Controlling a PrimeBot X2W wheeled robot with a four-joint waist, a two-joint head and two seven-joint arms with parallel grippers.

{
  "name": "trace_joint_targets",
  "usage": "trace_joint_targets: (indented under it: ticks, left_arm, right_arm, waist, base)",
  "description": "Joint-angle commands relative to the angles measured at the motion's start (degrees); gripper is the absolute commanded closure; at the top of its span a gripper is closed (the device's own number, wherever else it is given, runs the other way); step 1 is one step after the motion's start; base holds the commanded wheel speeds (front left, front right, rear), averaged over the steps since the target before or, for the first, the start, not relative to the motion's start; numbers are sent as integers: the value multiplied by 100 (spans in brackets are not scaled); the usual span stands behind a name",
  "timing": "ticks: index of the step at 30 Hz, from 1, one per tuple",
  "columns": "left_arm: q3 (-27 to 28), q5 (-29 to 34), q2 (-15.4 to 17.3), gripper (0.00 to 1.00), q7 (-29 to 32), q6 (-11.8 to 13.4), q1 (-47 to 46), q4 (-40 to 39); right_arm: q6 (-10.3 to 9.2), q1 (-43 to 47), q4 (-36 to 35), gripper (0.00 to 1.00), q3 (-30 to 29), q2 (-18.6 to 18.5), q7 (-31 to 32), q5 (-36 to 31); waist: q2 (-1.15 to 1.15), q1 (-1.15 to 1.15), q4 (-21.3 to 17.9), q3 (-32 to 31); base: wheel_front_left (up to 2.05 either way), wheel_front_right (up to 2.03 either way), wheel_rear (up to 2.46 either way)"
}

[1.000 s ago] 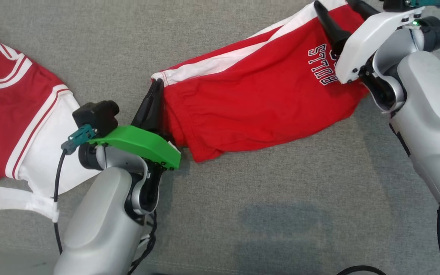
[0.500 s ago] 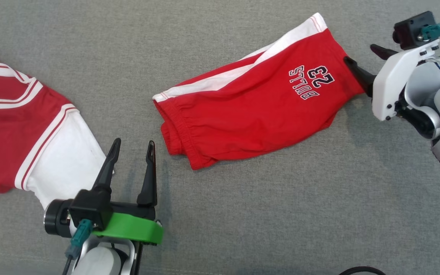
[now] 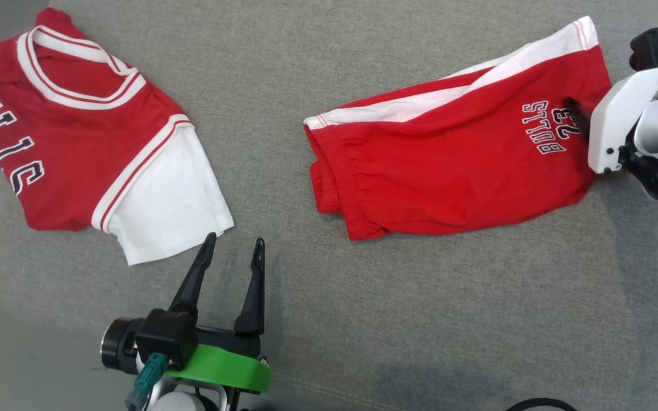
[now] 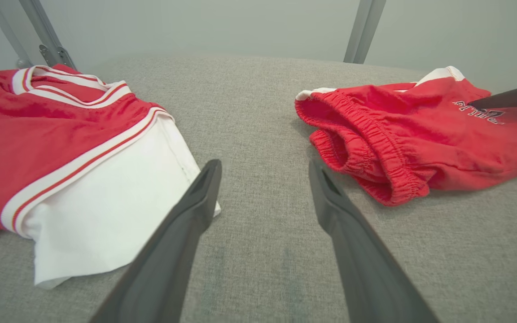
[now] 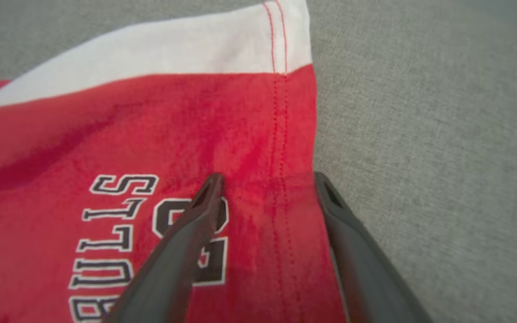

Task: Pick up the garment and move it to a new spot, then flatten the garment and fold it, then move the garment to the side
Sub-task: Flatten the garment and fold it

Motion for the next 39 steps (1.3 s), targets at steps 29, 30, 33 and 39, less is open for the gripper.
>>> trace_joint_targets:
  ticks: [29, 30, 33, 39]
  left_arm:
    - [1429, 936, -447, 0, -2, -778, 704, 548]
    - [1445, 962, -449, 0, -2, -792, 725, 553]
    - [1464, 1019, -450, 0, -3, -835, 739, 578]
    - [1461, 1050, -495, 0, -3, -900, 706, 619]
  right_arm:
    - [-6, 1515, -462, 100, -1201, 62, 582, 1317]
    - [-6, 1569, -403, 100, -1384, -4, 547, 1309]
    - [-5, 1699, -195, 100, -1899, -178, 411, 1150]
    - [0, 1513, -216, 100, -2847, -406, 231, 896]
  waist:
    - [2, 0, -1460, -819]
    - [2, 0, -1479, -801]
    - [2, 0, -1493, -729]
    - [2, 0, -1383, -661]
  base:
    - [0, 0, 0]
    - [0, 0, 0]
    - [0, 0, 0]
    - [0, 0, 0]
